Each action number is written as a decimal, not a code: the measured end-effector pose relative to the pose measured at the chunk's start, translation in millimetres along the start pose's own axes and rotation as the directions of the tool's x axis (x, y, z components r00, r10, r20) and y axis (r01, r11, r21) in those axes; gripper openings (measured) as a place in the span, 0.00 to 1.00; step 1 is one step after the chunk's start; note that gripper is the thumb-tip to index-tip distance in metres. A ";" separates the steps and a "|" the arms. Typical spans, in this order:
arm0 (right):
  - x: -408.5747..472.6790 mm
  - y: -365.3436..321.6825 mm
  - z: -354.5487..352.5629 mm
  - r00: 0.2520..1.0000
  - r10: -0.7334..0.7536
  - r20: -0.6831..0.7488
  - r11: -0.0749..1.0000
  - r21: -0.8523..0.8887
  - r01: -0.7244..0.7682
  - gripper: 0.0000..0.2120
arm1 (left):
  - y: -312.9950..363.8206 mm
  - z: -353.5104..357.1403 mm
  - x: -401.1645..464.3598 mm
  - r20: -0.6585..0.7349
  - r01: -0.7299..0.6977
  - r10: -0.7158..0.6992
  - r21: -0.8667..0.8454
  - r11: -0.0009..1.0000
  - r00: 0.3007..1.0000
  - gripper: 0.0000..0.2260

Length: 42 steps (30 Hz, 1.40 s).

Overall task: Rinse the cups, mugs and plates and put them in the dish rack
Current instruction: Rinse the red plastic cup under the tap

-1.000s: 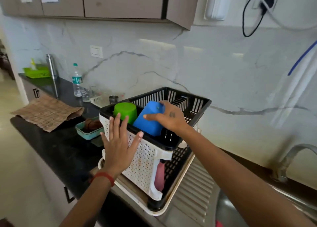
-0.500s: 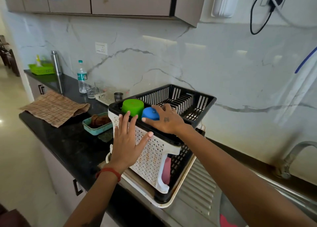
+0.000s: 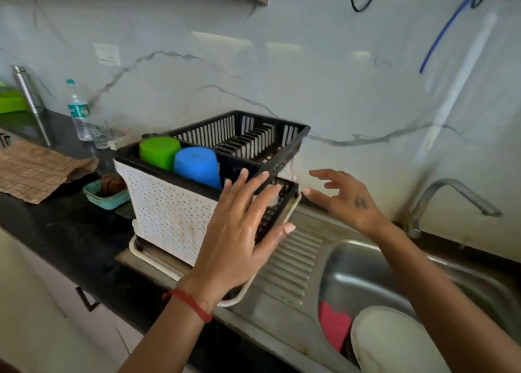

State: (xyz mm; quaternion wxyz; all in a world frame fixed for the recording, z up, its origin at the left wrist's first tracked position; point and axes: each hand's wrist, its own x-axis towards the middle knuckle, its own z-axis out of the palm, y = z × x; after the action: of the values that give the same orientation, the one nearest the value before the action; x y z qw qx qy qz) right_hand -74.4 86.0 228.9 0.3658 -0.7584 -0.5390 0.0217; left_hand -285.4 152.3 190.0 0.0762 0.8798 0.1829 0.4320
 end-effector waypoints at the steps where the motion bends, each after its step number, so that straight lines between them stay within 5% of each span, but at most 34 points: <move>1: -12.8 17.7 -2.4 0.999 0.042 0.009 0.999 -0.001 -0.042 0.22 | 7.5 13.3 -4.2 0.041 -0.016 0.016 -0.010 1.000 0.999 0.27; 5: -65.4 88.8 -2.4 0.966 0.239 0.098 0.969 0.032 -0.243 0.21 | 30.9 72.6 -23.5 0.298 0.005 0.007 -0.038 0.999 0.955 0.27; 9: -111.0 152.8 16.7 0.857 0.451 0.248 0.880 0.034 -0.473 0.23 | 42.9 131.7 -42.2 0.520 0.117 -0.081 -0.037 0.992 0.850 0.26; 12: -131.7 191.2 44.2 0.813 0.470 0.344 0.878 -0.088 -0.470 0.29 | 45.9 170.9 -58.0 0.682 0.245 -0.198 0.028 0.969 0.704 0.28; 14: -139.1 210.3 66.0 0.771 0.457 0.444 0.884 -0.136 -0.447 0.34 | 47.4 191.4 -73.3 0.792 0.381 -0.296 0.088 0.920 0.533 0.31; 16: -141.9 226.3 87.1 0.731 0.446 0.516 0.890 -0.166 -0.426 0.39 | 47.7 207.5 -93.2 0.848 0.341 -0.352 0.220 0.914 0.397 0.36; 22: -137.8 252.9 130.9 0.656 0.424 0.624 0.904 -0.333 -0.268 0.41 | 40.4 224.2 -108.1 0.848 0.238 -0.377 0.306 0.922 0.372 0.40; 25: -138.1 254.2 136.8 0.678 0.428 0.597 0.896 -0.377 -0.234 0.36 | 42.0 224.4 -105.8 0.856 0.225 -0.403 0.344 0.912 0.325 0.40; 32: -139.7 252.8 120.4 0.710 0.411 0.572 0.874 -0.025 -0.485 0.09 | 55.6 219.3 -92.2 0.861 0.188 -0.435 0.397 0.898 0.263 0.39; 38: -156.3 242.2 74.0 0.868 0.293 0.401 0.886 0.228 -0.404 0.05 | 65.6 214.4 -75.2 0.860 0.125 -0.451 0.434 0.892 0.236 0.41; 42: -155.7 234.5 31.3 0.905 0.276 0.325 0.921 0.180 -0.346 0.06 | 77.2 229.1 -48.8 0.889 0.025 -0.408 0.413 0.911 0.206 0.45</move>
State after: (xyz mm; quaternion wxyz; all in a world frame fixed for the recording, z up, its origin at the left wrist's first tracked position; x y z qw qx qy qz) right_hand 35.1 -62.6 14.1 0.3603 -0.7751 -0.4520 0.2554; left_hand -112.4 67.8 35.9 0.0942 0.9202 0.2851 -0.2510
